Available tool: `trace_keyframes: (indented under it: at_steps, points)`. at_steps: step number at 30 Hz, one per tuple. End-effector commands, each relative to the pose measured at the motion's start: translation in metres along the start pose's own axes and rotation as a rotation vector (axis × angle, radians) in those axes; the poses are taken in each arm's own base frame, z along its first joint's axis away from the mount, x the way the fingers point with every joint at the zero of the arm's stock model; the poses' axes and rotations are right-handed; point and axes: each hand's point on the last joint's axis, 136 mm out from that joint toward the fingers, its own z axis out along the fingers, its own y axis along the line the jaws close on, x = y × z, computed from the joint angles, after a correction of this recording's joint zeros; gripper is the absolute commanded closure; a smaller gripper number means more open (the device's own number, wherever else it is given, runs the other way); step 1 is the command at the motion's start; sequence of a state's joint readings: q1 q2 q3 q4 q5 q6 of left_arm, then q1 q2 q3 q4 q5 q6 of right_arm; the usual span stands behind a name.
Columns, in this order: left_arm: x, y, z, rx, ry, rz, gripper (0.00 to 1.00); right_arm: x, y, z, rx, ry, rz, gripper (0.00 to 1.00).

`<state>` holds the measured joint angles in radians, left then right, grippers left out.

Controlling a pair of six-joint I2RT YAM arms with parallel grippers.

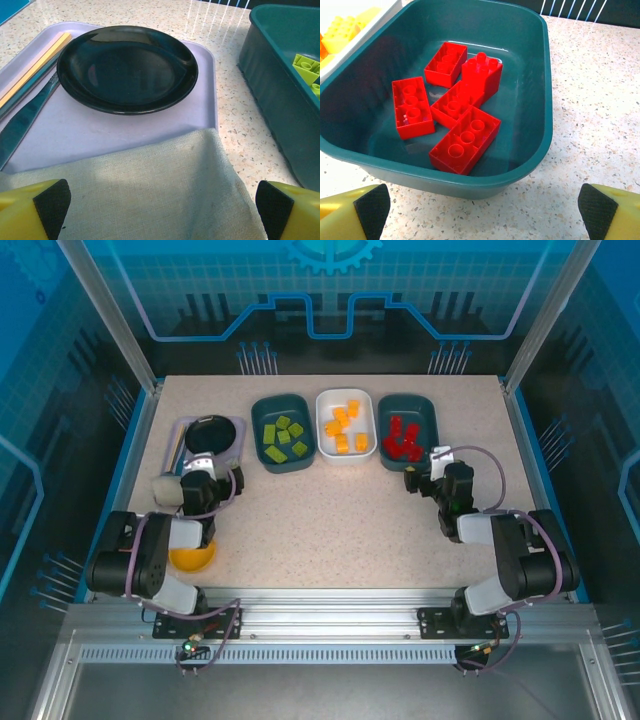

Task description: Sort the legos into containers by color

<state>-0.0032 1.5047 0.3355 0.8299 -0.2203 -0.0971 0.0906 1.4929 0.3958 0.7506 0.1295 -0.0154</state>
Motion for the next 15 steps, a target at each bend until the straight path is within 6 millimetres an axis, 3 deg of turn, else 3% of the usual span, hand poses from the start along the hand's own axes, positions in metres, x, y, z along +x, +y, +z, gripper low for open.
trace_keyframes:
  at_steps: [1, 15]
  points:
    - [-0.0208, -0.0059, 0.0055, 0.005, -0.043, 0.026, 0.01, -0.0136, -0.0066, 0.0035, 0.018, -0.039, 0.021, 0.00]
    - [-0.0216, -0.0090, 0.0068, 0.000, -0.043, 0.045, 0.01, -0.0133, -0.0036, 0.0044, -0.013, -0.034, 0.021, 0.00]
